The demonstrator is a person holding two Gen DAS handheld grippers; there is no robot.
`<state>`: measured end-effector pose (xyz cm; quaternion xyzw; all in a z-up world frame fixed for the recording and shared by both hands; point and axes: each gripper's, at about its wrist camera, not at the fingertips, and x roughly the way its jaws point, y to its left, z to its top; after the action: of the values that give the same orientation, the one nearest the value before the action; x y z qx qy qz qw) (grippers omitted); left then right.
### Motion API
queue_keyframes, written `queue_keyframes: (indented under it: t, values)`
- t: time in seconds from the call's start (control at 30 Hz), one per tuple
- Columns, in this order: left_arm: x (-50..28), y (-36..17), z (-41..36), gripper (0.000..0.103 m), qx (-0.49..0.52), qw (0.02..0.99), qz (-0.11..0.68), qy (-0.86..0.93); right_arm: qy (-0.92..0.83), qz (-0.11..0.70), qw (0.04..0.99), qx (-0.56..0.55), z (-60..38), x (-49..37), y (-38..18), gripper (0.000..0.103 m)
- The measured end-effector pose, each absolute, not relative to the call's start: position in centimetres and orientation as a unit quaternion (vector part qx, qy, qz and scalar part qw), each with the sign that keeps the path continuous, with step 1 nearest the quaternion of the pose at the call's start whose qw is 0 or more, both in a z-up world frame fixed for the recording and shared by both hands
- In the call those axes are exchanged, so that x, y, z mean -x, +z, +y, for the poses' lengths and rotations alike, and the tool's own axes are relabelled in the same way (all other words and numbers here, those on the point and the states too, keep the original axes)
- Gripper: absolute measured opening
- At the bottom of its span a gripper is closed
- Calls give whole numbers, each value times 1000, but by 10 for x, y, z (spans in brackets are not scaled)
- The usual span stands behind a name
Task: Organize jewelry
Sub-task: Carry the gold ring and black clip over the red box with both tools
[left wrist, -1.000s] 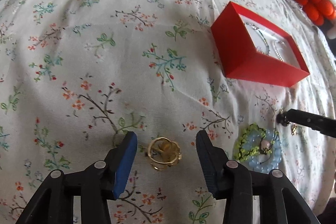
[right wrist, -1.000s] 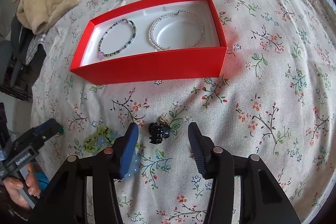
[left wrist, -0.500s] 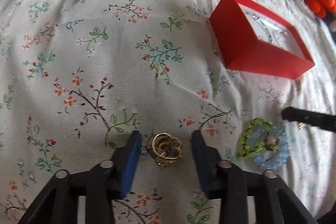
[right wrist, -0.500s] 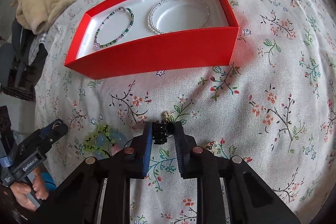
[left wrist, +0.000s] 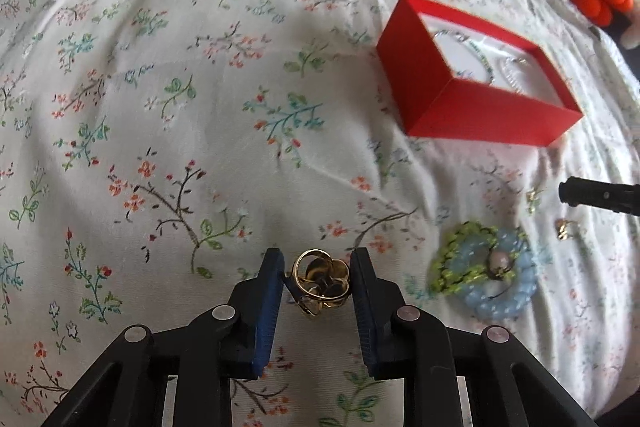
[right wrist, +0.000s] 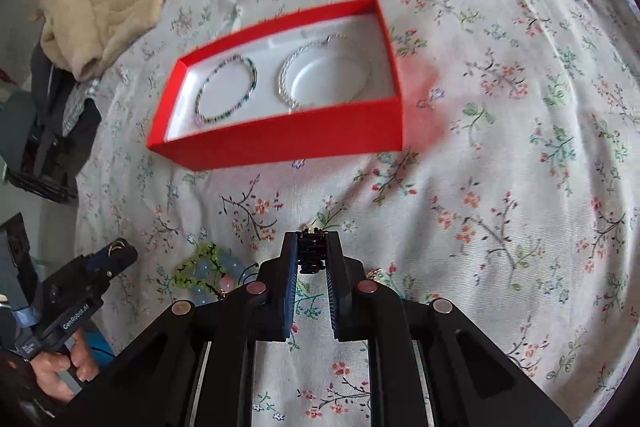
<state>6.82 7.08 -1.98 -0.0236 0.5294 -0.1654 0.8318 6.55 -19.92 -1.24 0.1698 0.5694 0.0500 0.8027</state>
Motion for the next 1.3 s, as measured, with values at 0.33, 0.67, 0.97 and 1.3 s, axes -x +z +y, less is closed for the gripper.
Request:
queue_keyframes:
  t: [0.33,0.67,0.97,1.3]
  values:
    - [-73,2,49,27,39,840,509,-183,51,545,814,-193,-213,-65,9,14]
    - [-84,24,22,27,57,849,483,-204,57,524,827,-196,-216,-70,24,14]
    - [-104,33,-12,27,52,864,441,-237,72,485,849,-196,-223,-89,31,14]
    - [-129,18,-34,28,36,869,431,-239,84,463,866,-172,-231,-110,24,14]
